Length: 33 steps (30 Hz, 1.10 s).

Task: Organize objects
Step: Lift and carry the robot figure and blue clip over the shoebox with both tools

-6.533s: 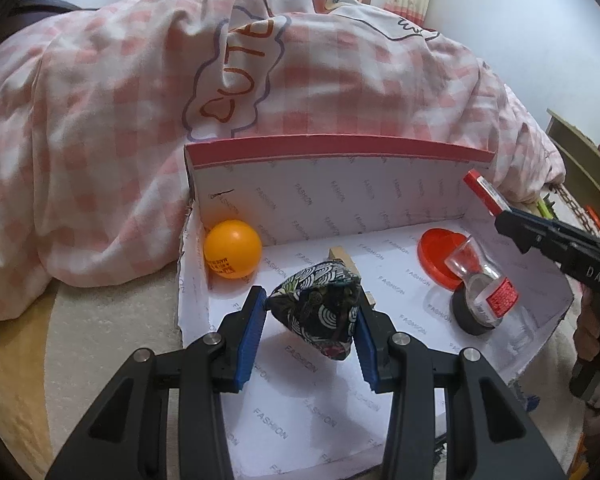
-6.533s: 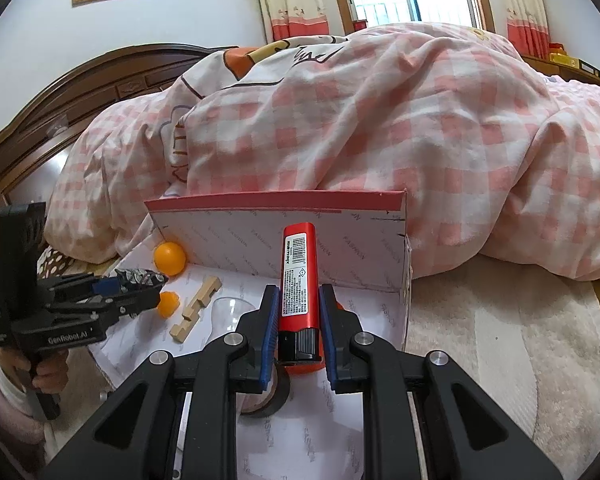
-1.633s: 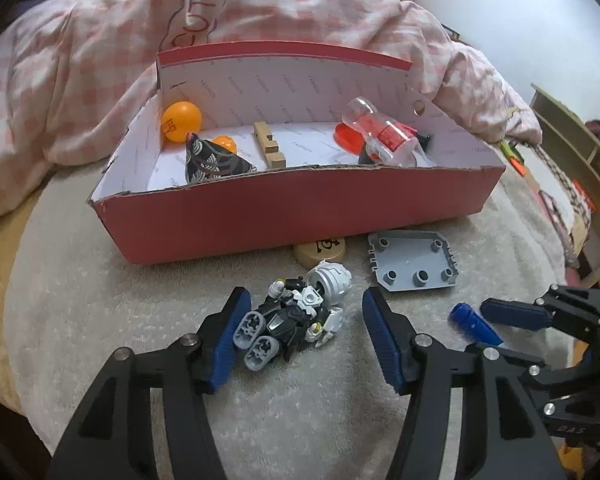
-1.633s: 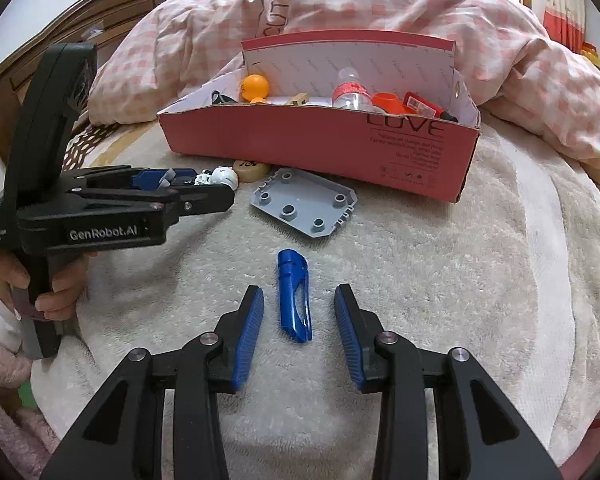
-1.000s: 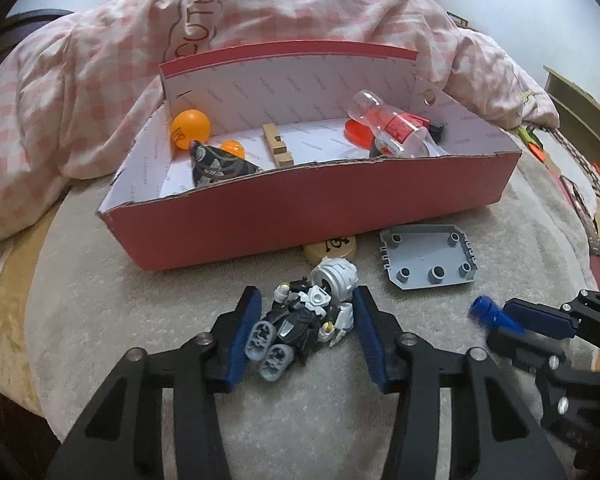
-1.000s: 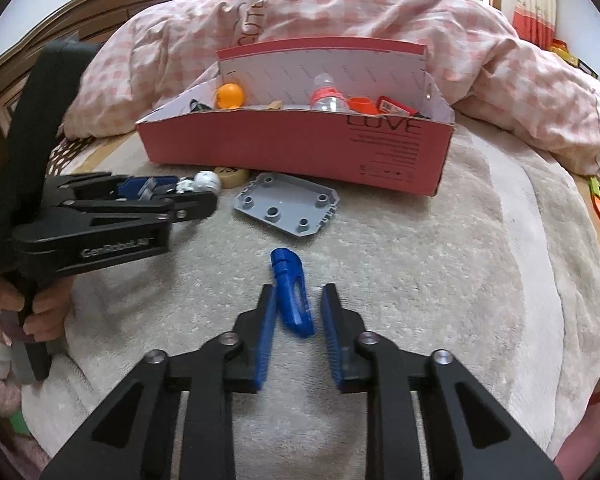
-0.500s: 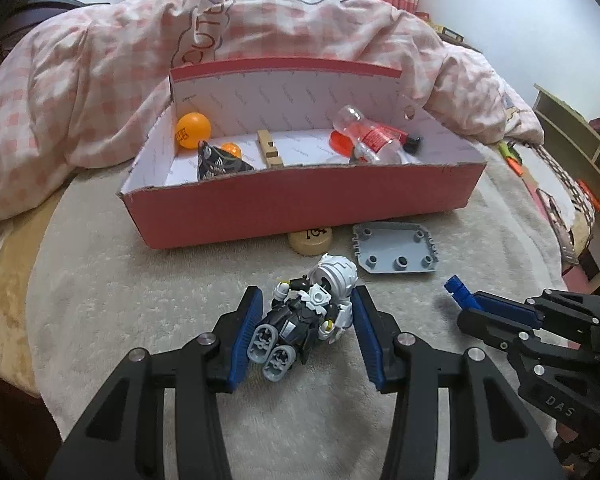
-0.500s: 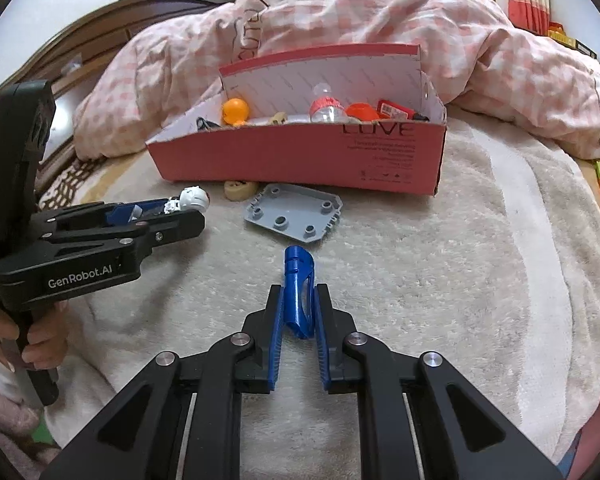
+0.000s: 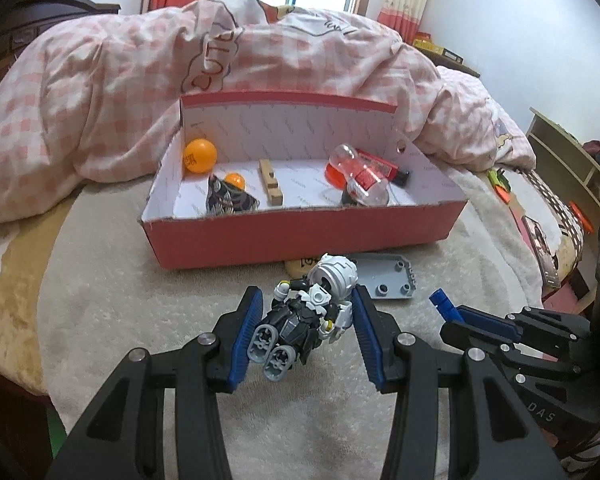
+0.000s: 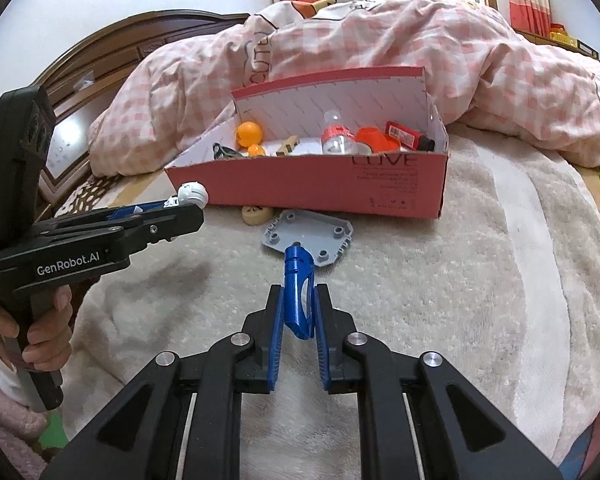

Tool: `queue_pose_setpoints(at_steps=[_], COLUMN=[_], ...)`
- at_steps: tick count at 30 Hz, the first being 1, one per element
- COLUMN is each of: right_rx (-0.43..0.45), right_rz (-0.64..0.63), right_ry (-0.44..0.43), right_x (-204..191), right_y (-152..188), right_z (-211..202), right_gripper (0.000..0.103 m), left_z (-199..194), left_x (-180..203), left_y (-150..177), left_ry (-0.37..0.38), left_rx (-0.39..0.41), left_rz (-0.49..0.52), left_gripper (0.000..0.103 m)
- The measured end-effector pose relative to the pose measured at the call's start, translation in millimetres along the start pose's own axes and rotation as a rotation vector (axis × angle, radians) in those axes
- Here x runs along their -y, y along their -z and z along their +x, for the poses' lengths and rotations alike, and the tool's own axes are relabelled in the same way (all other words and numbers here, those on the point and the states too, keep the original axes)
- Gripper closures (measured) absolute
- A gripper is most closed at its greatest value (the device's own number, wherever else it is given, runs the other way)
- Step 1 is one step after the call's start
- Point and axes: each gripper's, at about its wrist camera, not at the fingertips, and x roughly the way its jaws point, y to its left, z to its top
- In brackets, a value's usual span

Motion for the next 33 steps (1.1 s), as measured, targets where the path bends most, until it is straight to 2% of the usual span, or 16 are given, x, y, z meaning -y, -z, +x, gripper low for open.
queue_pose_setpoints(at_steps=[19, 33], right_rx=[0.072, 0.099], right_rz=[-0.032, -0.054], right_ry=[-0.004, 0.008], right_x=[-3.1, 0.3], right_y=[-27.9, -47.6], right_z=[-5.1, 2.4], right_gripper=[0.087, 0.087], left_z=[-10.4, 9.6], left_x=[-1.0, -6.7], left_y=[-23.6, -52.5], left_ry=[0.002, -0.02], left_rx=[0.067, 0.101], left_rz=[0.012, -0.016], left_gripper=[0.058, 0.058])
